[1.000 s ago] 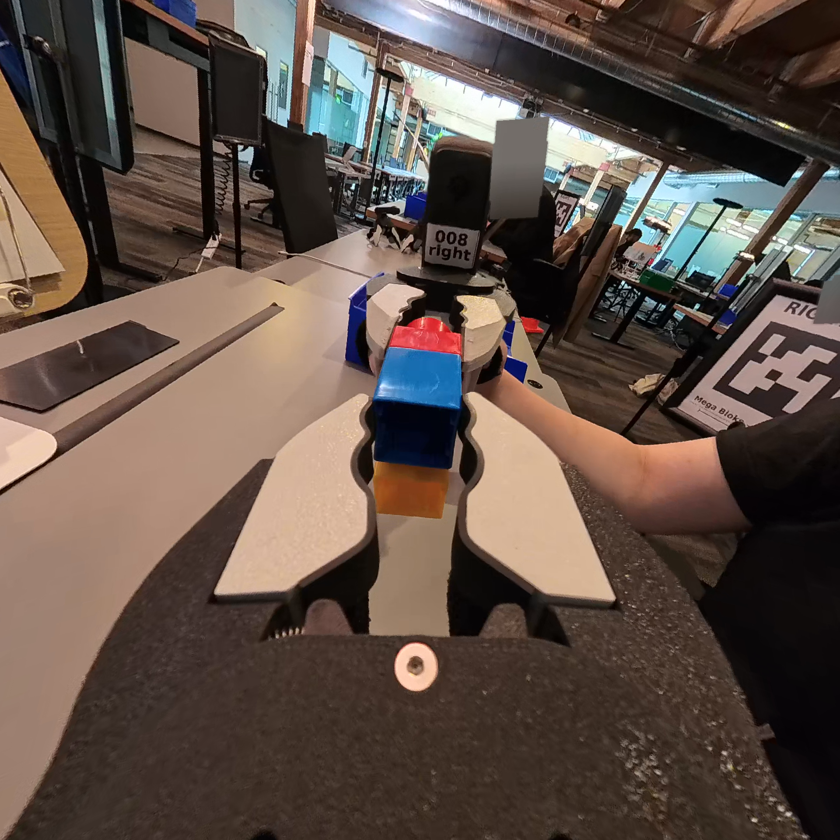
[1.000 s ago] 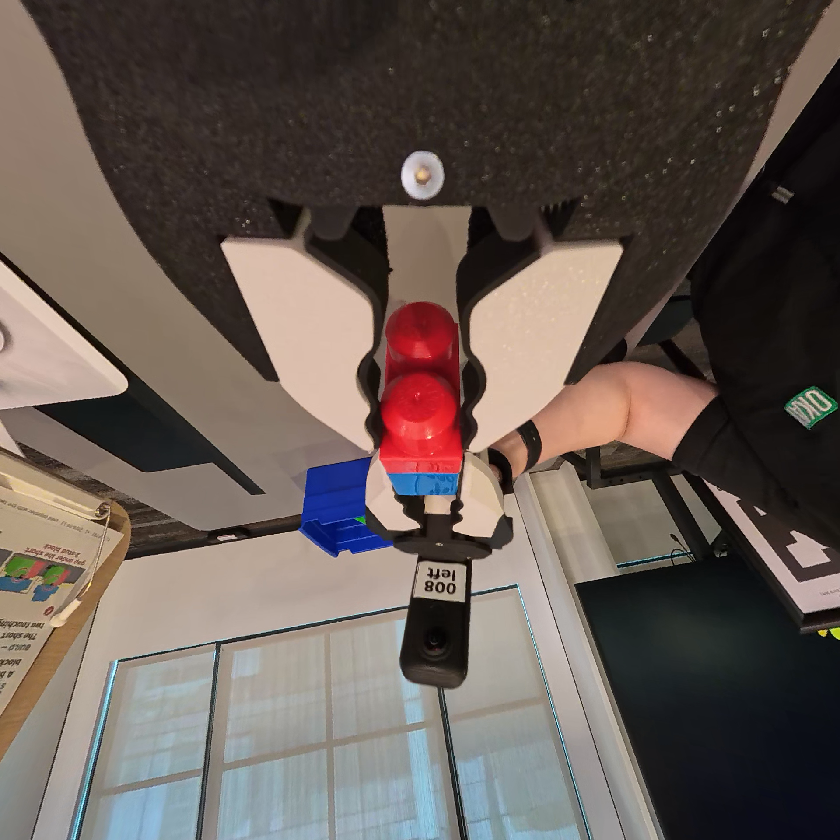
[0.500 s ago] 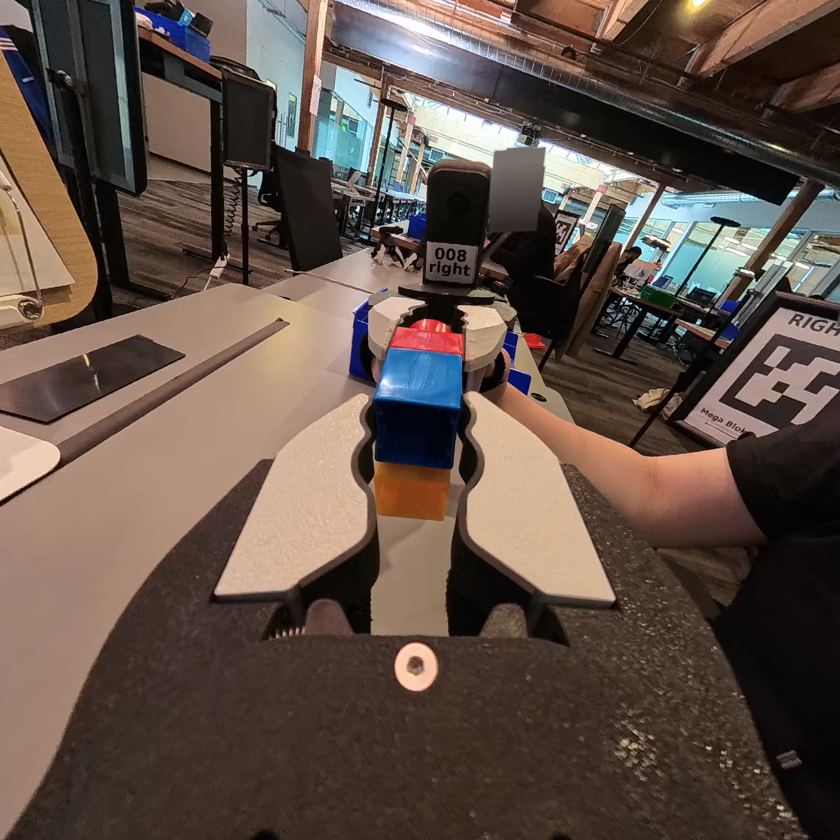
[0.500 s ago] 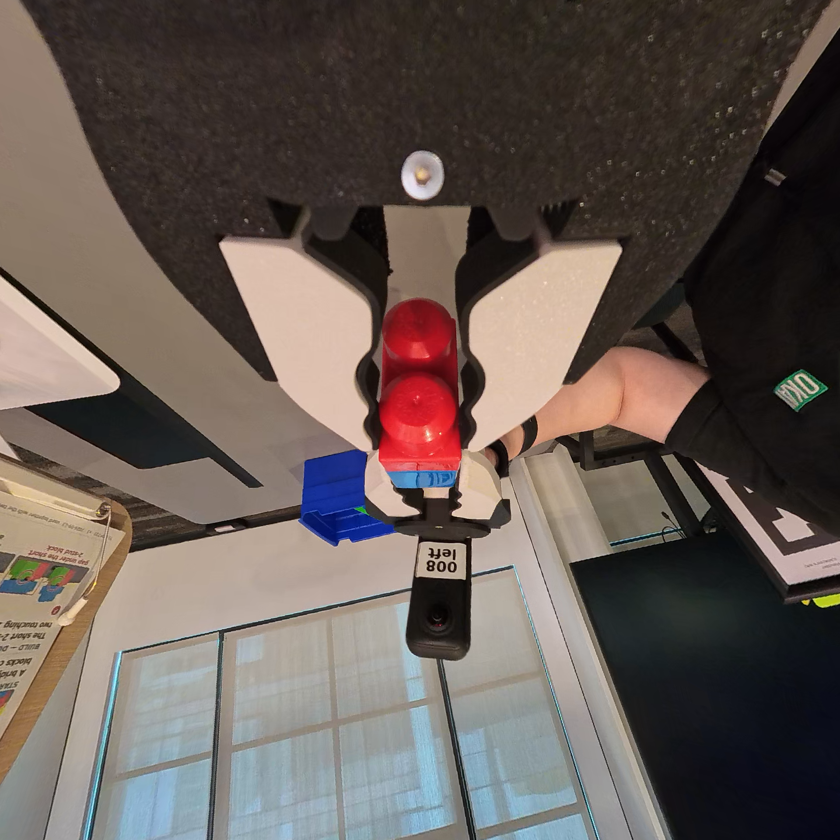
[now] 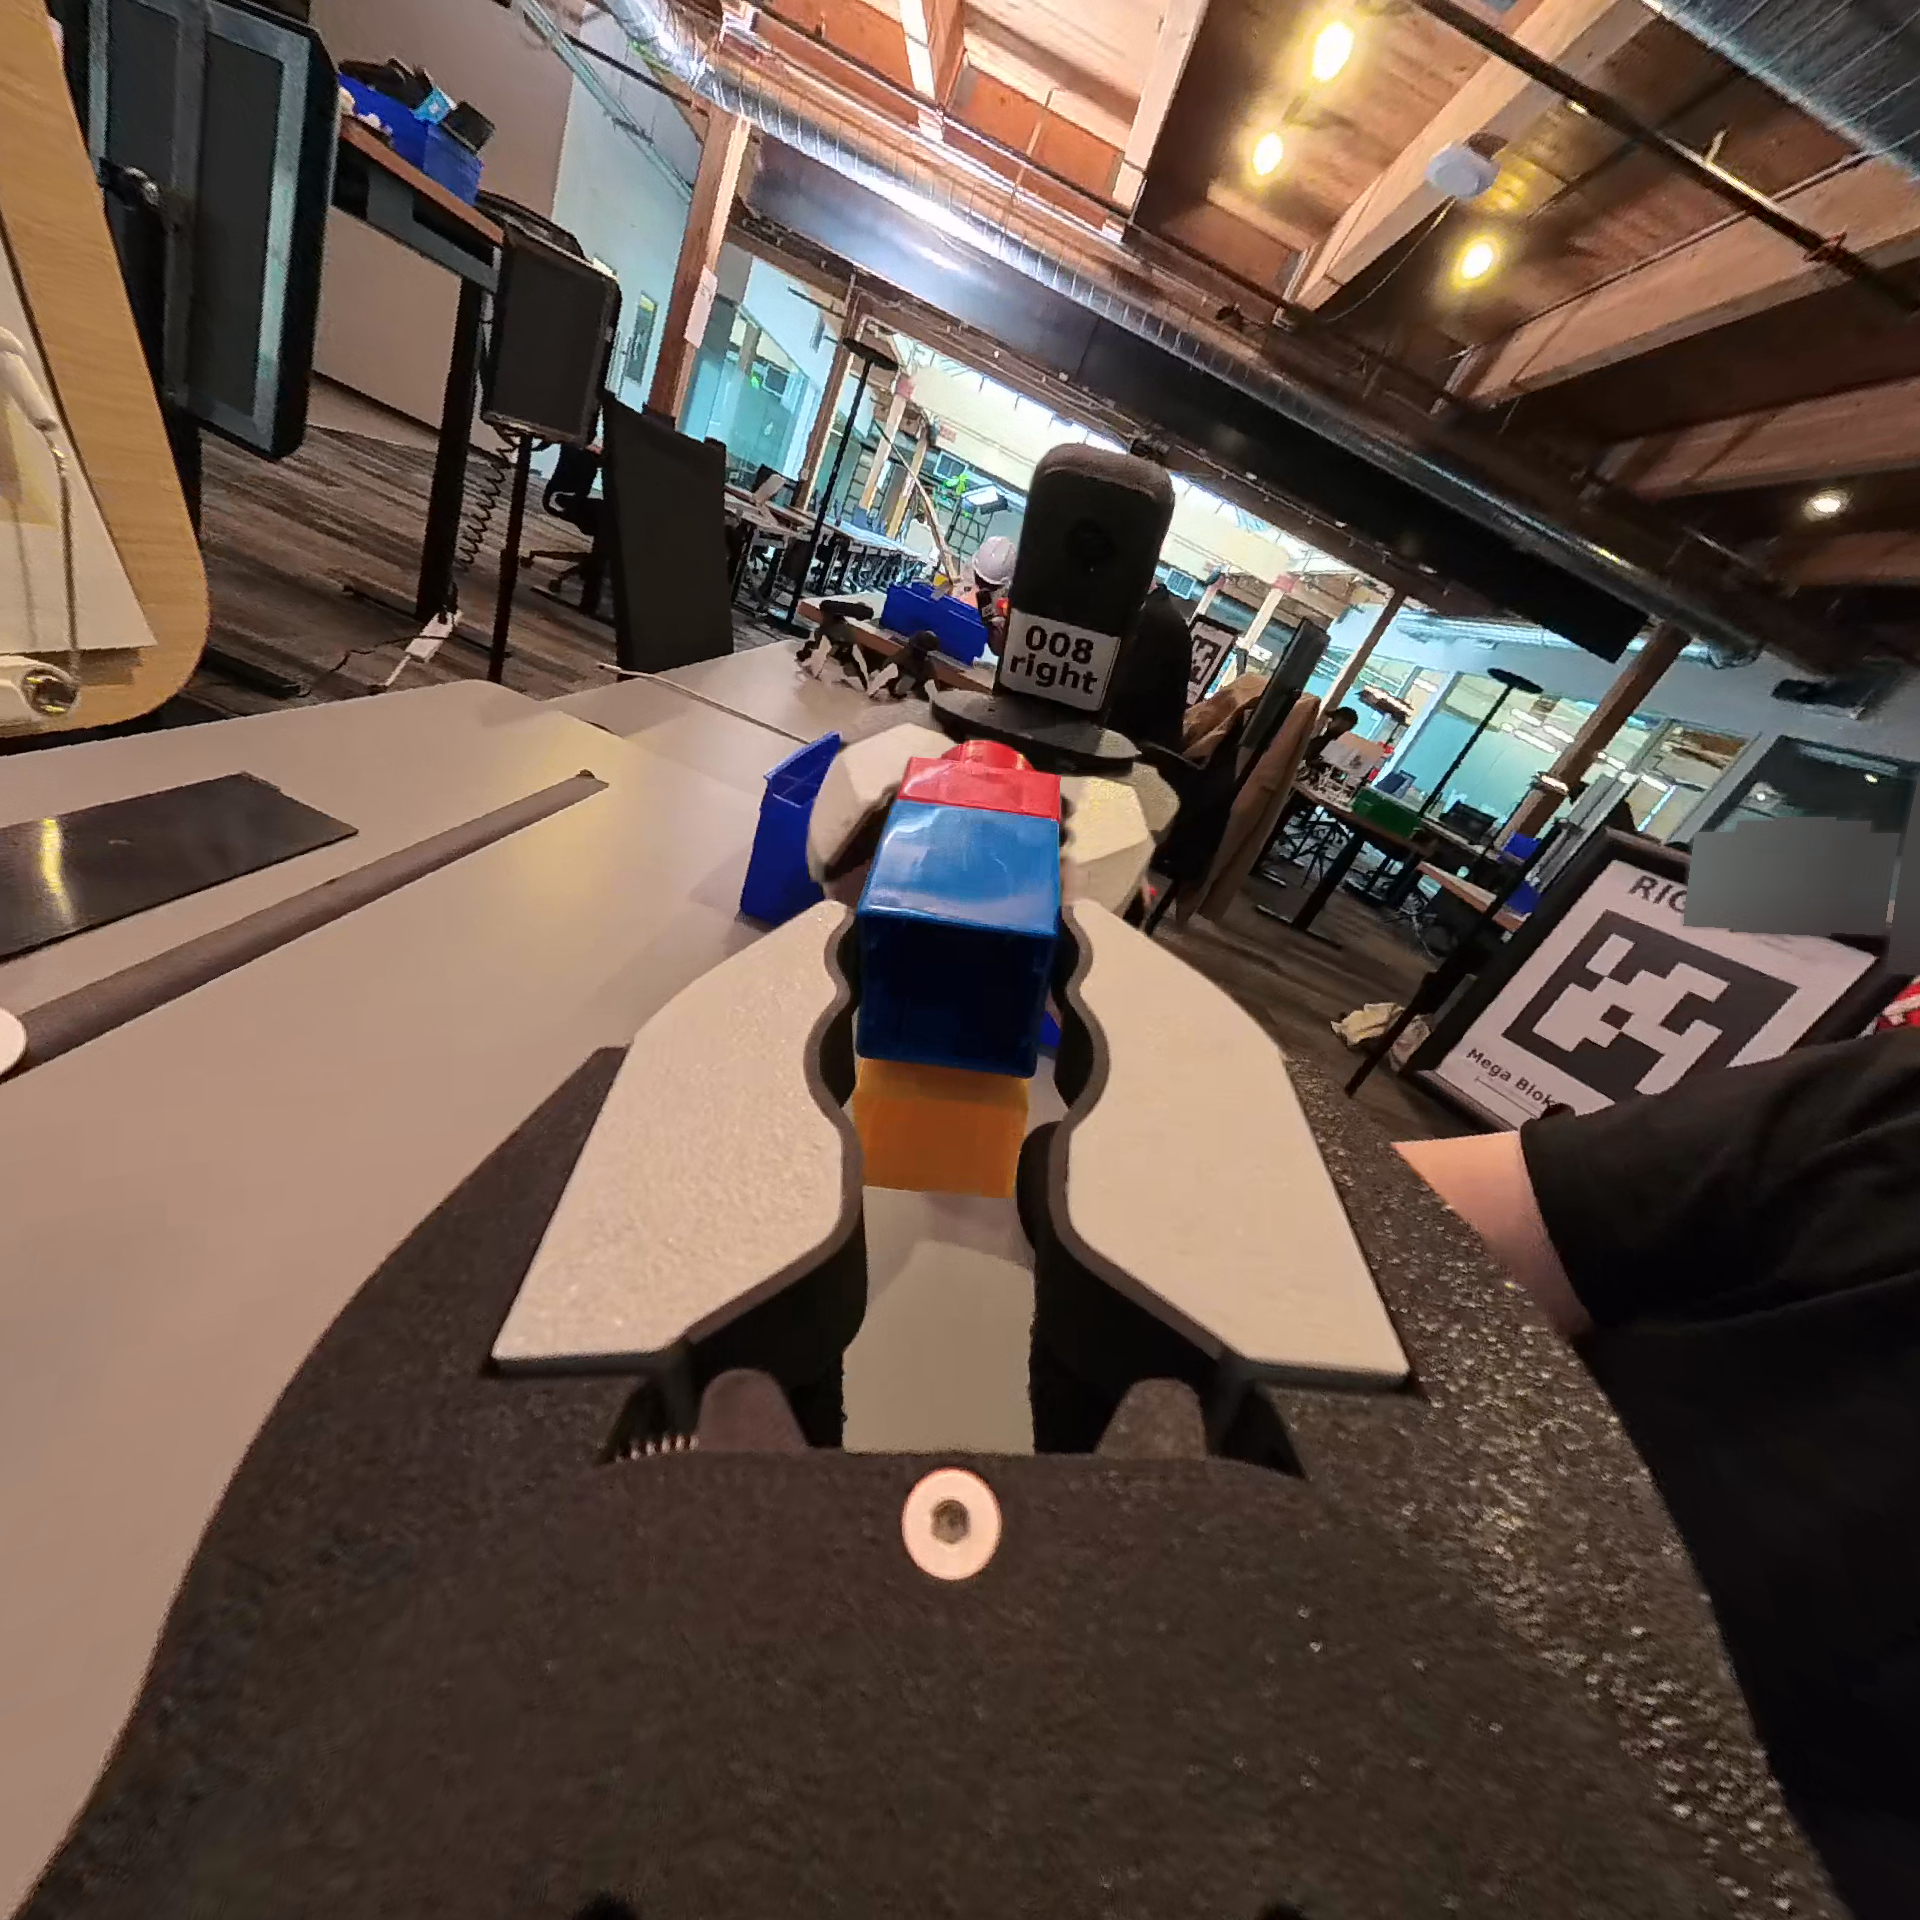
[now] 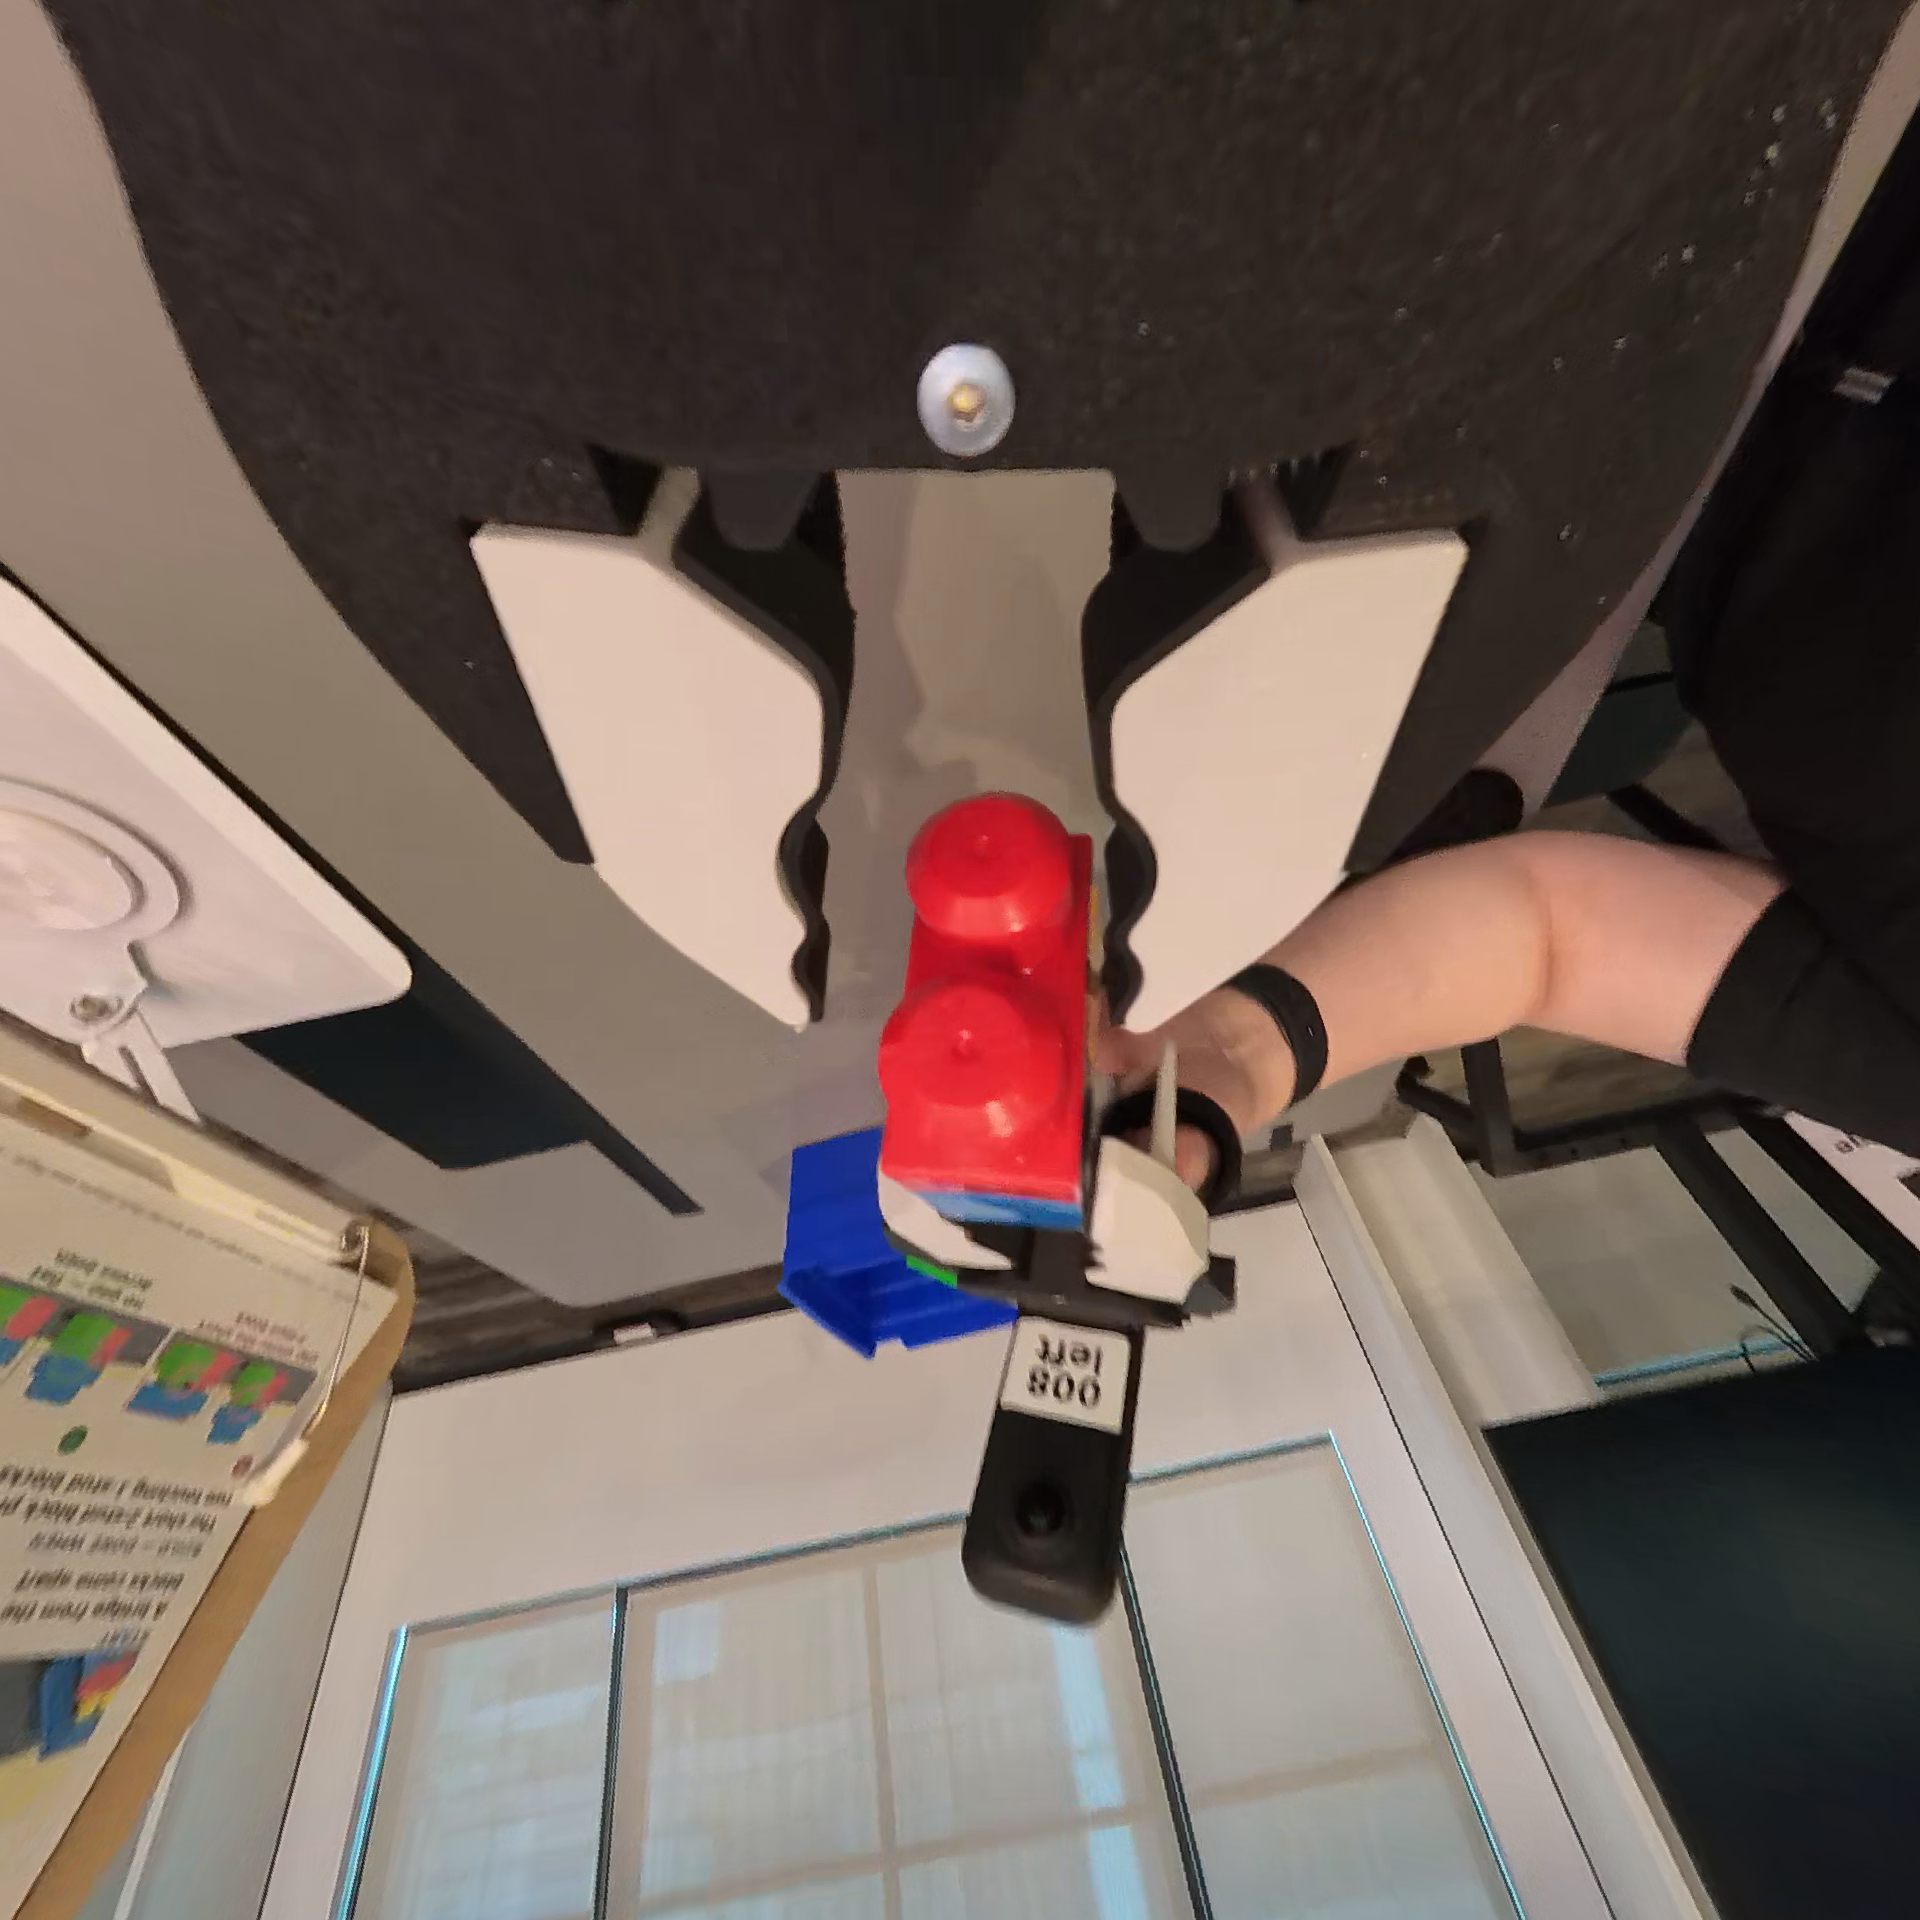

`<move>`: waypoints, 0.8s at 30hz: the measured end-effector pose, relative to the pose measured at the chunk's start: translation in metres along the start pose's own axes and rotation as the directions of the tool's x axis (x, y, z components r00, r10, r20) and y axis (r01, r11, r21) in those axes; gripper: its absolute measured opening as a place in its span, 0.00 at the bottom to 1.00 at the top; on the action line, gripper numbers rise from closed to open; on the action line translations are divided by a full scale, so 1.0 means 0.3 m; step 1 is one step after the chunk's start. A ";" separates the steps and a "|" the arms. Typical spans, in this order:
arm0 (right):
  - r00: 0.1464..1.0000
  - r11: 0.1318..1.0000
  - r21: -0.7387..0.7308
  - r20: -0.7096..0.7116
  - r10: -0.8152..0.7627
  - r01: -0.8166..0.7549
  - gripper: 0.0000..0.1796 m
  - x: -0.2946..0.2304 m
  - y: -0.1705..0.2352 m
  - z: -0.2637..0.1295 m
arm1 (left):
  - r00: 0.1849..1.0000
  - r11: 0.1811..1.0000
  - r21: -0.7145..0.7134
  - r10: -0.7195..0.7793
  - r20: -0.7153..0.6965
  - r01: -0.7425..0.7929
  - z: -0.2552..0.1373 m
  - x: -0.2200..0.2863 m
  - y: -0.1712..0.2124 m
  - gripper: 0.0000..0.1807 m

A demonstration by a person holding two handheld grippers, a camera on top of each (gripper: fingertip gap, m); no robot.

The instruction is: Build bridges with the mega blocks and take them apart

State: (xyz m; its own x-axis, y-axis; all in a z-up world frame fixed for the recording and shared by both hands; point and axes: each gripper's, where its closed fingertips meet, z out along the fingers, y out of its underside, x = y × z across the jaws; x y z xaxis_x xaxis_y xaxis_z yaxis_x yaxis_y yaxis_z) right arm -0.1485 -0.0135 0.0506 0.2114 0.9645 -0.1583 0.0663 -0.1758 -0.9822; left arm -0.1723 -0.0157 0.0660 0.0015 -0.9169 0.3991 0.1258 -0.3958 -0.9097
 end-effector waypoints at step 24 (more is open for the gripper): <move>0.995 0.995 0.057 0.066 0.075 -0.079 0.18 0.010 -0.006 -0.039 | 0.999 0.994 -0.107 -0.029 -0.044 0.024 0.045 -0.012 0.103 0.21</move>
State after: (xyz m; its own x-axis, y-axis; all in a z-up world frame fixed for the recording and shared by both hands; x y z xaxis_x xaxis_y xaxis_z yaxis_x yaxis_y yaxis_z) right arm -0.1367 -0.0127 0.0531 0.1507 0.9596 -0.2377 -0.0060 -0.2396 -0.9709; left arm -0.1552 -0.0238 0.0381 -0.0454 -0.9065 0.4197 0.0194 -0.4208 -0.9069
